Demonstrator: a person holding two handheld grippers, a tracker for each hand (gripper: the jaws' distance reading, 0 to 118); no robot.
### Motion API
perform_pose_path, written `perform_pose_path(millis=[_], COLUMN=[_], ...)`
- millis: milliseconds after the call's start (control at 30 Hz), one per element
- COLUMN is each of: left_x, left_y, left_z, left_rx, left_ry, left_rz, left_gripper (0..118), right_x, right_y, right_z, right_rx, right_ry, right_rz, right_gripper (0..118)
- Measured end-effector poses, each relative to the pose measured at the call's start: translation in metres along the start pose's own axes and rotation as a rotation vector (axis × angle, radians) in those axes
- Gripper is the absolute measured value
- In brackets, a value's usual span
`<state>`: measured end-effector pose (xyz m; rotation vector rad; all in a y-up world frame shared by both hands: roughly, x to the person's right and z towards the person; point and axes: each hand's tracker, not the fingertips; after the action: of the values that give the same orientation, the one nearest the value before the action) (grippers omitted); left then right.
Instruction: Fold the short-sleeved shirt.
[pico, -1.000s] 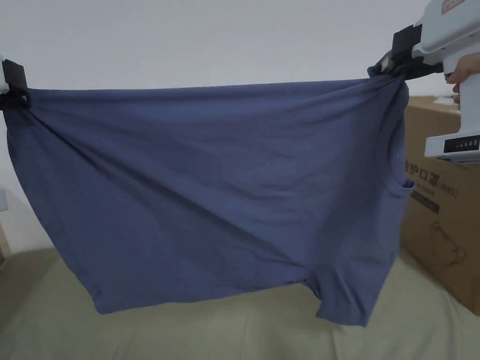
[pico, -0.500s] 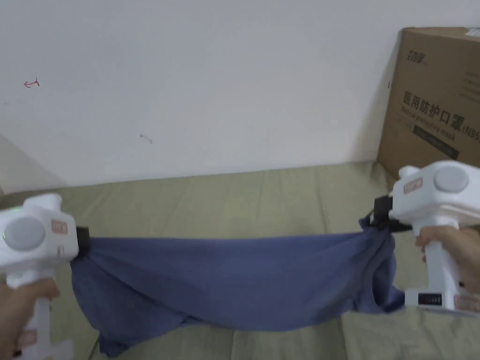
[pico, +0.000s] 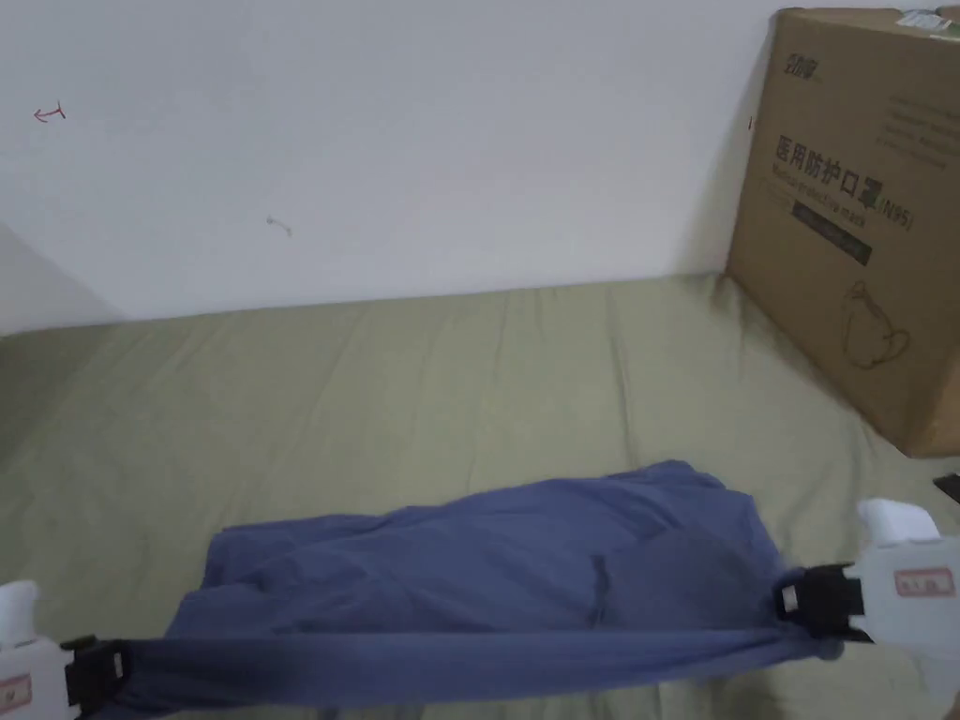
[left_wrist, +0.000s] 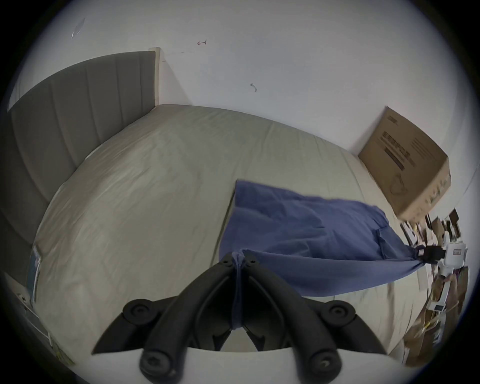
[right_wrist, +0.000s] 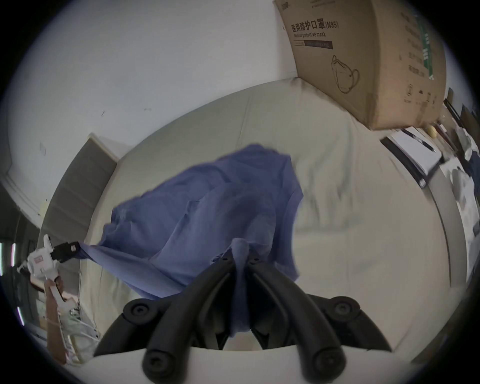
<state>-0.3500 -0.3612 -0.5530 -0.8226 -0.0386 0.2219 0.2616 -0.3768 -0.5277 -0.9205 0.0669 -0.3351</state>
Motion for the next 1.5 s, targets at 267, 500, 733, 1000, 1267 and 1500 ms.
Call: perform_pose_path(millis=[267,500,733,1000,1267,1500], left_x=[-0.022,-0.041,-0.042,0.007,0.031,0.033], left_y=[-0.133,-0.193,-0.190,-0.139,-0.123,-0.100], left_z=[0.084,0.119,0.127,0.138,0.085,0.064], left_rx=[-0.120,-0.166,-0.170,0.005,-0.003,-0.041], left_ry=[0.019,0.018,0.056,-0.088,-0.078,-0.060], left_rz=[-0.009,0.077,0.031,-0.052,-0.072,-0.076], left_gripper=[1,1,90,27,0,0], right_x=[0.020,0.027,0.013,-0.027,-0.034,0.001], right_y=[-0.132,-0.188,-0.184,-0.149,-0.123,-0.017], right_z=[0.056,0.069,0.072,0.103,0.064,-0.004], right_rx=[-0.079,-0.139,-0.127,0.010,0.007,-0.037], right_ry=[-0.026,-0.037,-0.101,-0.037,-0.041,-0.161], right_rz=[0.048,0.031,0.084,0.126,0.061,0.054], right_gripper=[3,3,70,42,0,38])
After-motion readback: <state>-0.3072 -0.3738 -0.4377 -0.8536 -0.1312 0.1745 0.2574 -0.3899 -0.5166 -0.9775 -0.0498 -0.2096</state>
